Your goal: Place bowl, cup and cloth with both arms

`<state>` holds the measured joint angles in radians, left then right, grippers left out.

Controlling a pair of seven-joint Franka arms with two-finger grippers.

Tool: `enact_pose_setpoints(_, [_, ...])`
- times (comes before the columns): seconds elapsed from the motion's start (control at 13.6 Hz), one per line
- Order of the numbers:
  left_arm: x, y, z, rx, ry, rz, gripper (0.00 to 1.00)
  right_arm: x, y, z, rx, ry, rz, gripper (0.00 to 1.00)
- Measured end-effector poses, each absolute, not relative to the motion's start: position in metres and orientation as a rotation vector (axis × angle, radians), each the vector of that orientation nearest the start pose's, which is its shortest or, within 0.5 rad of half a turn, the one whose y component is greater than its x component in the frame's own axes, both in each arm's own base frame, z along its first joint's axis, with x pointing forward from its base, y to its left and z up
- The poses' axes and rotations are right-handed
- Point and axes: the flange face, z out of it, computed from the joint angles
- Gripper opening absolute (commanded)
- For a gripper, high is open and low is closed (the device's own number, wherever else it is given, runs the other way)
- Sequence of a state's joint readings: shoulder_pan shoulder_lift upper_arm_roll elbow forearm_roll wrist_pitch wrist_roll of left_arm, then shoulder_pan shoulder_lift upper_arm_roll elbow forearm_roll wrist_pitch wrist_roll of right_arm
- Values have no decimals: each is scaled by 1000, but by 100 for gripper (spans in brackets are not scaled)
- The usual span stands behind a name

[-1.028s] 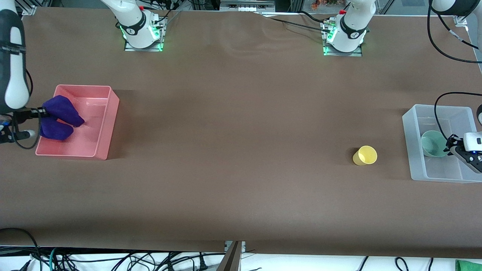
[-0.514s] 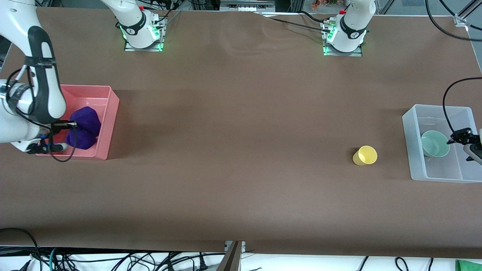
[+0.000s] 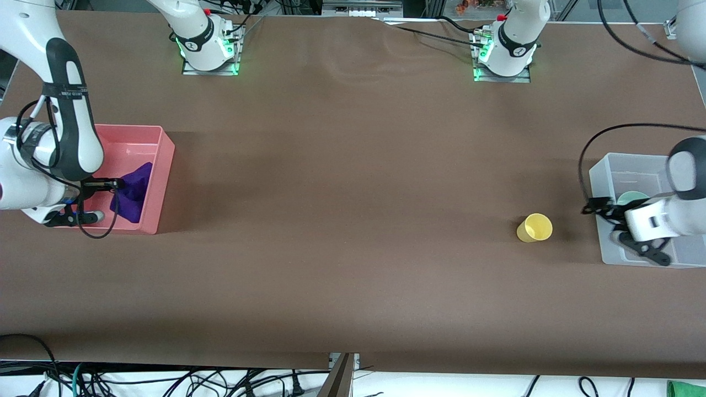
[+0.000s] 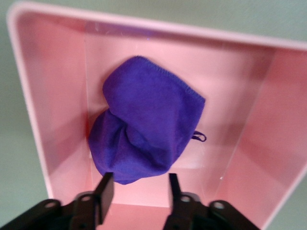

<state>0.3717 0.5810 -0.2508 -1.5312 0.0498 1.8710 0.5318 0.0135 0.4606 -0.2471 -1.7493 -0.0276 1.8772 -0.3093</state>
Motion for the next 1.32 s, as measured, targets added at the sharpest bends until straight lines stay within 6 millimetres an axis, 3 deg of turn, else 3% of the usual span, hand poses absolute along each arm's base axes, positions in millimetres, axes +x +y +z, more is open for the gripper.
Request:
enact_pose_setpoints(0.22, [664,77,264,-3249,533,266,100,623,-119,365,-3132,-183,507,100])
enact_pose_setpoints(0.37, [664,62,255,-3249,495,234,98,632,-87,415,-3123,-261,454,100])
enact_pose_setpoints(0.44, [664,60,252,-3249,484,221,92,634,-68,438,-3119,-309,419,100])
enact_pose_setpoints(0.51, [663,60,247,-3251,476,217,78,633,-52,457,-3115,-351,384,100])
enact_pose_setpoints(0.59, [663,61,240,-3254,470,219,50,630,-39,474,-3110,-384,361,100])
enact_pose_setpoints(0.66, [663,61,231,-3258,466,222,15,625,-30,490,-3105,-406,349,100])
enact_pose_setpoints(0.73, [662,61,220,-3263,464,233,0,619,-23,507,-3100,-422,345,100])
enact_pose_setpoints(0.88, [661,60,203,-3271,462,249,0,605,-17,540,-3110,-344,360,100])
enact_pose_setpoints(1.03, [661,60,201,-3272,462,247,0,597,-14,562,-3130,-203,364,100])
enact_pose_setpoints(1.32, [665,60,207,-3271,464,223,0,597,-19,576,-3187,-141,335,100])
